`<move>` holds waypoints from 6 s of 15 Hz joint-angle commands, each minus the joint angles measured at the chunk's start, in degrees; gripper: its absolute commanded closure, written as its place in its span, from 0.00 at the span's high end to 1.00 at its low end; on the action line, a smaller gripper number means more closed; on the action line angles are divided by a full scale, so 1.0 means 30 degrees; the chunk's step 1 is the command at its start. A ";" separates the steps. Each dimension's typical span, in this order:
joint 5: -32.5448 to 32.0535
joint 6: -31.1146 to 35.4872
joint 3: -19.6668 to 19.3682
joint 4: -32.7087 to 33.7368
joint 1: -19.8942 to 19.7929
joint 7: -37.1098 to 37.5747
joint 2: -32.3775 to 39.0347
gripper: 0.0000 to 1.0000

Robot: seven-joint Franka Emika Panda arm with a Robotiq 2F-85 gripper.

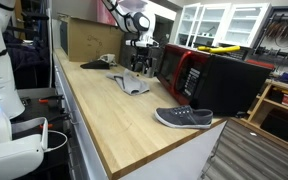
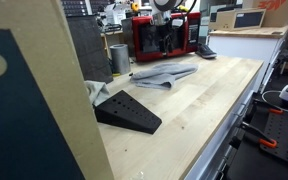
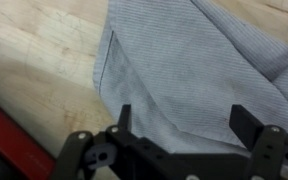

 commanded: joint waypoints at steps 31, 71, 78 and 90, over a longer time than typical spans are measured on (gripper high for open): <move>0.2768 0.4784 -0.2157 -0.4289 -0.1201 0.4021 -0.0224 0.34; 0.2306 0.4910 -0.0444 -0.5213 0.1141 0.7353 -0.1909 1.00; 0.4642 0.3142 -0.0012 -0.5119 0.1258 0.7654 -0.2005 1.00; 0.5079 -0.0428 -0.0022 -0.5192 0.1302 0.7657 -0.1759 0.69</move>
